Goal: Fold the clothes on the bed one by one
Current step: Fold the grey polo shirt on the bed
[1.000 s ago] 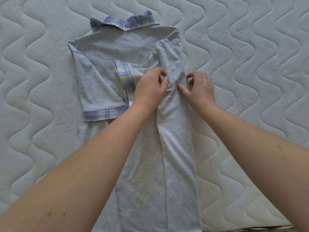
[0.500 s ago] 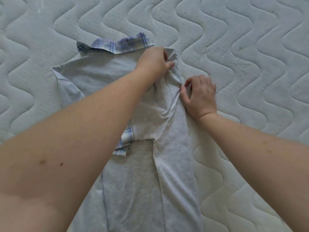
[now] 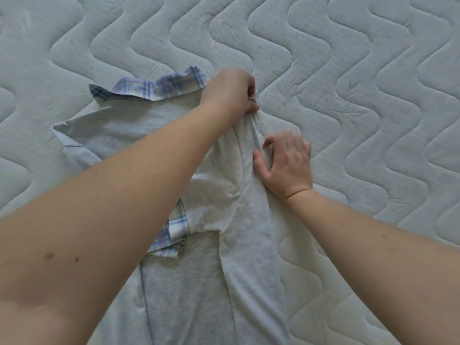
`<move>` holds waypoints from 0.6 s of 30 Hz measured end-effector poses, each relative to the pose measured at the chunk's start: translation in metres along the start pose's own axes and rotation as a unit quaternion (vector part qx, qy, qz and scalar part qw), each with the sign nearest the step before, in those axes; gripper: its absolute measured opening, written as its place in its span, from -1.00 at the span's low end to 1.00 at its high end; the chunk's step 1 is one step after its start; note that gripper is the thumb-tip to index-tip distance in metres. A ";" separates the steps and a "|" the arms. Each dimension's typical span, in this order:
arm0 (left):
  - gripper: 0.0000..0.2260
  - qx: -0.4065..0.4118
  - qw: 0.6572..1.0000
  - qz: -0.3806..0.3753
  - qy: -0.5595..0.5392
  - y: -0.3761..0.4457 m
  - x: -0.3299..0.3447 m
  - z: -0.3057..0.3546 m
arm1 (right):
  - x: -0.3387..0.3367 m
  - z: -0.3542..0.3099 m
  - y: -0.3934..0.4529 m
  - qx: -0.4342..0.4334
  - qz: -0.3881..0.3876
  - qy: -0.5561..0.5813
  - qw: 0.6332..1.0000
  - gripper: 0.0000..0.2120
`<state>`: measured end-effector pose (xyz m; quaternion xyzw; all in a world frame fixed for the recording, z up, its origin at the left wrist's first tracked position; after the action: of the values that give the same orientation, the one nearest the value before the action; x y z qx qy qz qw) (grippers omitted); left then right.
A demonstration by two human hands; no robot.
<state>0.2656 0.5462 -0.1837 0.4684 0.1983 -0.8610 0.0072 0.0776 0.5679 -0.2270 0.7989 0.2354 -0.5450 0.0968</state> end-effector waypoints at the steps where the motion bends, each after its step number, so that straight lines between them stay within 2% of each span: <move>1: -0.74 0.006 1.000 0.010 0.016 0.000 0.003 0.001 | 0.000 0.000 0.000 0.000 0.003 0.001 1.000 -0.66; 6: -0.66 -0.008 0.995 0.092 0.040 -0.017 0.007 0.001 | 0.000 0.000 0.000 0.002 0.007 0.015 1.000 -0.65; 10: -0.62 -0.035 0.992 0.114 0.038 -0.047 0.003 -0.014 | 0.002 0.002 0.001 0.001 0.006 0.015 1.000 -0.67; 13: -0.54 -0.079 0.992 0.064 0.072 -0.079 0.001 -0.032 | 0.003 0.003 0.001 -0.001 -0.001 0.017 1.000 -0.64; 18: -0.43 -0.150 0.975 -0.076 0.144 -0.135 -0.001 -0.063 | 0.003 0.004 0.003 0.002 -0.009 0.019 1.000 -0.64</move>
<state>0.2897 0.6926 -0.1684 0.5647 0.3588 -0.7430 -0.0169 0.0763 0.5645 -0.2320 0.8070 0.2431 -0.5314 0.0854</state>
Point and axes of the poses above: each hand's wrist, its own y-axis towards the middle knuckle, its own x-axis out of the palm, z = x × y, the point moved 3 cm from there along y, towards the middle knuckle, and after that the axes turned 13 degrees about x, right-handed, at the moved point
